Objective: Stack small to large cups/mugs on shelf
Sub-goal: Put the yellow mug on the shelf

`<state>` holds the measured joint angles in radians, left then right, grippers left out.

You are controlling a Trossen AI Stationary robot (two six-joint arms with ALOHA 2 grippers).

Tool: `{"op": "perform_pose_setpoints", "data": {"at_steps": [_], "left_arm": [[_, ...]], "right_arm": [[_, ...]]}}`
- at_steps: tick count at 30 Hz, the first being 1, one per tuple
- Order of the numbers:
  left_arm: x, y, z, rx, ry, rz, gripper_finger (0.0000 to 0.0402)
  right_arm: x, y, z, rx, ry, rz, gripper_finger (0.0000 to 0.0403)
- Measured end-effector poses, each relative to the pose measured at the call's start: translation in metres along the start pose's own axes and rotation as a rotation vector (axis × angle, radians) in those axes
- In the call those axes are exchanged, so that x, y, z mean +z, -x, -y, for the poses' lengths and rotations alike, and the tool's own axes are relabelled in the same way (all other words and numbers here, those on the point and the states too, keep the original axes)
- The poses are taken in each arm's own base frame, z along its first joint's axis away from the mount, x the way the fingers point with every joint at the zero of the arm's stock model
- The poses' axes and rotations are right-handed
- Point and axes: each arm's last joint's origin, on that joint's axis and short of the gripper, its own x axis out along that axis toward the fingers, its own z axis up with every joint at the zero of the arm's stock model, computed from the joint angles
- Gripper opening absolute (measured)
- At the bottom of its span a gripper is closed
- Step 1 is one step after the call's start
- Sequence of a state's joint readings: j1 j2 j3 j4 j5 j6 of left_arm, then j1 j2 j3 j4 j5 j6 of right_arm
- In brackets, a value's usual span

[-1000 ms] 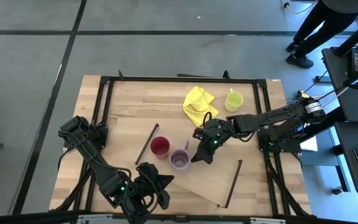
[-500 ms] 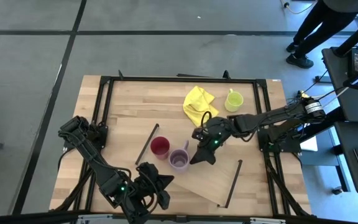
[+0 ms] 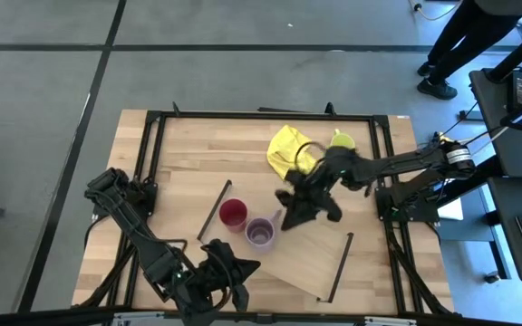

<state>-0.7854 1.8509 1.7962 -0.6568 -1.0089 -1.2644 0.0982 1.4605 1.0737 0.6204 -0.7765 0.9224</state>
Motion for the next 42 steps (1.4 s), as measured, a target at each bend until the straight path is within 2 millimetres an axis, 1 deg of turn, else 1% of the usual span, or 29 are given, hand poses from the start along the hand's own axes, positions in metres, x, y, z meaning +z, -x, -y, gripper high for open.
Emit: {"op": "perform_pose_setpoints", "data": {"at_steps": [2, 3, 5, 7, 9, 11, 13, 15, 17, 21, 25, 27, 31, 34, 37, 39, 42], "left_arm": [[0.010, 0.001, 0.003, -0.022, -0.018, 0.018, 0.0000], [0.015, 0.001, 0.003, -0.028, -0.027, 0.026, 0.0000], [0.024, 0.000, 0.004, -0.038, -0.040, 0.042, 0.0000], [0.031, 0.000, 0.005, -0.050, -0.063, 0.056, 0.0000], [0.039, 0.001, 0.008, -0.072, -0.080, 0.072, 0.0000], [0.050, 0.002, 0.011, -0.107, -0.096, 0.088, 0.0000], [0.062, 0.003, 0.014, -0.141, -0.123, 0.108, 0.0000], [0.071, 0.002, 0.014, -0.140, -0.137, 0.138, 0.0000], [0.075, 0.002, 0.011, -0.108, -0.144, 0.164, 0.0000], [0.079, 0.003, 0.012, -0.114, -0.134, 0.180, 0.0000], [0.086, 0.006, 0.018, -0.122, -0.144, 0.249, 0.0000], [0.090, 0.008, 0.021, -0.144, -0.171, 0.270, 0.0000], [0.093, 0.008, 0.024, -0.170, -0.238, 0.280, 0.0000], [0.101, 0.008, 0.021, -0.156, -0.216, 0.295, 0.0004], [0.117, 0.011, 0.013, -0.134, -0.216, 0.300, 0.0021], [0.128, 0.012, 0.005, -0.104, -0.230, 0.295, 0.0036], [0.141, 0.015, -0.007, -0.086, -0.244, 0.256, 0.0061]], "right_arm": [[0.012, 0.007, -0.011, -0.032, 0.120, 0.149, 0.0013], [0.018, 0.011, -0.014, -0.068, 0.140, 0.212, 0.0011], [0.024, 0.020, -0.013, -0.144, 0.158, 0.282, 0.0008], [0.028, 0.026, -0.009, -0.190, 0.205, 0.304, 0.0007], [0.034, 0.030, -0.010, -0.210, 0.209, 0.379, 0.0009], [0.039, 0.033, -0.011, -0.236, 0.179, 0.476, 0.0013], [0.043, 0.038, -0.008, -0.279, 0.182, 0.524, 0.0018], [0.044, 0.041, -0.007, -0.290, 0.203, 0.517, 0.0020], [0.044, 0.041, -0.009, -0.242, 0.190, 0.483, 0.0020], [0.045, 0.039, -0.017, -0.153, 0.204, 0.475, 0.0017], [0.044, 0.034, -0.030, -0.059, 0.271, 0.507, 0.0017], [0.042, 0.032, -0.033, -0.048, 0.290, 0.501, 0.0018], [0.041, 0.031, -0.030, -0.069, 0.270, 0.492, 0.0027], [0.041, 0.033, -0.026, -0.080, 0.263, 0.456, 0.0049], [0.045, 0.042, -0.016, -0.104, 0.232, 0.380, 0.0088], [0.049, 0.053, -0.004, -0.169, 0.175, 0.346, 0.0119], [0.057, 0.080, 0.012, -0.285, 0.082, 0.329, 0.0160]]}}
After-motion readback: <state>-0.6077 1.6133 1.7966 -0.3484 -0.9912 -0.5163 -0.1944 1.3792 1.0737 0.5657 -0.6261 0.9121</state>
